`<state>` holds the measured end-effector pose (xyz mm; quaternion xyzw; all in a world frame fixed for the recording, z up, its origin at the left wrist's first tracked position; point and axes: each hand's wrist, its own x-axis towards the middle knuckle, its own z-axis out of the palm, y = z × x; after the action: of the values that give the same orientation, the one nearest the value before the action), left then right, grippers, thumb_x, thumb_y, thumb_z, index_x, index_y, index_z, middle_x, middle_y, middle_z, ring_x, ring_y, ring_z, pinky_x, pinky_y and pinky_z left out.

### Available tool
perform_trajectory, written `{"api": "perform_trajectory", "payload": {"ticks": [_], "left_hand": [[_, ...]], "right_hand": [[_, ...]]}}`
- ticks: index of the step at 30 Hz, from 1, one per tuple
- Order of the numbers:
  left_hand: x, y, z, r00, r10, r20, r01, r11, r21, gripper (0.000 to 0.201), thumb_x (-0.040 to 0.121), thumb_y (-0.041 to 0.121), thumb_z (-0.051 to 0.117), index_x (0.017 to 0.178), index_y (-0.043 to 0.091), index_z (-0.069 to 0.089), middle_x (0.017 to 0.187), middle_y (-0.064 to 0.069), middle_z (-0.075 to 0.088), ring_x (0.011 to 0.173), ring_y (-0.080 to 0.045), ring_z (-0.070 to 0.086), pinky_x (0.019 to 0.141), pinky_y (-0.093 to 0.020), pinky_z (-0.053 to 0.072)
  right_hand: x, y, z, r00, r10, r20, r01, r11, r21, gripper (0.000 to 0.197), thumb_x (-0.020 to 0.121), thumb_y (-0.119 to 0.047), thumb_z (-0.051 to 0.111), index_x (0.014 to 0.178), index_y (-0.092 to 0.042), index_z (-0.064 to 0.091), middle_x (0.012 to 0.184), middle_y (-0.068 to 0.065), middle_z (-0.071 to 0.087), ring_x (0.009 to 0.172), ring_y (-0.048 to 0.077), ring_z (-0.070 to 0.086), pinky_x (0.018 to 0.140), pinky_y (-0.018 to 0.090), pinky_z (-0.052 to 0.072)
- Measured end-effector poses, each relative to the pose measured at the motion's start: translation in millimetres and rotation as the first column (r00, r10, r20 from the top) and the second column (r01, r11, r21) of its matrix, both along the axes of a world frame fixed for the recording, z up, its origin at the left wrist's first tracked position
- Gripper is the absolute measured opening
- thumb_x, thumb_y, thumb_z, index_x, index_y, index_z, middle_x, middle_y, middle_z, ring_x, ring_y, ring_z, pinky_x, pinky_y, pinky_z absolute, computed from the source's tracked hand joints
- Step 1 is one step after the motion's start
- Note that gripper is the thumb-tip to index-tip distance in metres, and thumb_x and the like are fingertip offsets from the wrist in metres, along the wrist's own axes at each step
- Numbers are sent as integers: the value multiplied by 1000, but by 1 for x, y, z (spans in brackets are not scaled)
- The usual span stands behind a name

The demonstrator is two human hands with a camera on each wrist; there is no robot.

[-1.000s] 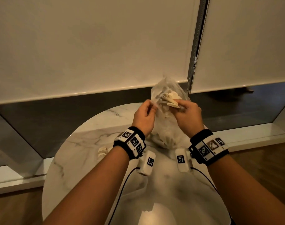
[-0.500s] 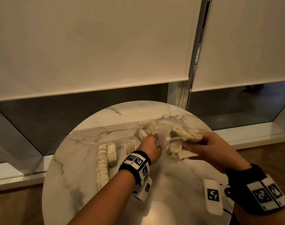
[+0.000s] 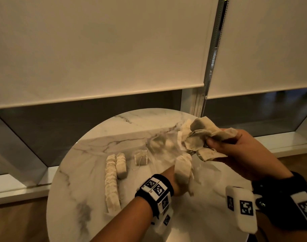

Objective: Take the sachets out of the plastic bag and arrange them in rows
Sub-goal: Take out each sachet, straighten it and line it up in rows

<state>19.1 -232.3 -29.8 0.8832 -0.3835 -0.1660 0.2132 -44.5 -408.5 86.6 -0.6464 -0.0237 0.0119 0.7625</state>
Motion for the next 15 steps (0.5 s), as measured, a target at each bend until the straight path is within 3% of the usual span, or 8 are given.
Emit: {"api": "perform_trajectory", "payload": {"ticks": [1,2,4,7,9,11,13,15], "left_hand": [[-3,3,-7,983,-101,156,83,990,116,42,101,29,52,141,18,48,145,-7,49,125,-22,52,105,-22,39],[-6,2,-8,993,-58,98,41,985,166,44,97,36,56,139,23,52,143,-5,51,128,-24,50,108,-27,39],[-9,6,-18,999,-1,49,-10,975,224,46,95,41,58,137,22,53,137,-8,54,124,-26,52,104,-31,42],[-20,12,-19,992,61,109,-83,973,214,45,94,40,56,133,17,53,128,-12,59,116,-31,56,98,-37,45],[-26,21,-21,961,140,240,-200,947,251,43,93,37,54,131,17,52,130,-11,60,117,-33,56,103,-41,43],[-33,32,-20,919,145,366,-269,910,315,42,91,32,54,130,17,54,133,-10,59,124,-31,52,113,-42,33],[-37,44,-23,908,163,386,-310,882,355,41,90,31,55,128,17,56,134,-9,58,128,-29,48,117,-42,24],[-41,54,-23,907,188,376,-319,890,325,39,91,29,54,128,17,58,136,-7,57,127,-27,49,115,-39,28]], "right_hand": [[1,2,-2,1000,-2,-7,3,1000,13,26,81,-3,63,104,5,71,97,25,73,86,30,73,70,32,60],[2,4,-6,1000,-2,-14,3,1000,25,27,81,-3,63,106,5,71,98,24,73,87,30,73,70,32,60],[6,12,-16,999,-13,-35,15,998,57,29,80,-3,64,107,4,71,99,22,74,88,30,73,70,33,60],[13,31,-38,997,-31,-68,44,980,193,24,79,-1,65,101,2,75,98,22,73,85,29,73,71,38,61],[18,46,-57,996,-17,-88,40,962,272,24,83,-1,64,104,4,73,99,22,72,87,29,72,73,38,61],[23,62,-76,991,6,-134,41,938,344,18,88,0,61,104,5,70,97,19,73,87,27,73,70,34,61],[29,76,-93,979,14,-204,71,911,406,13,91,3,58,96,2,71,92,16,74,84,24,74,67,31,61],[36,84,-111,964,12,-266,103,905,412,12,92,4,59,94,1,70,89,15,74,81,23,74,67,30,61]]}}
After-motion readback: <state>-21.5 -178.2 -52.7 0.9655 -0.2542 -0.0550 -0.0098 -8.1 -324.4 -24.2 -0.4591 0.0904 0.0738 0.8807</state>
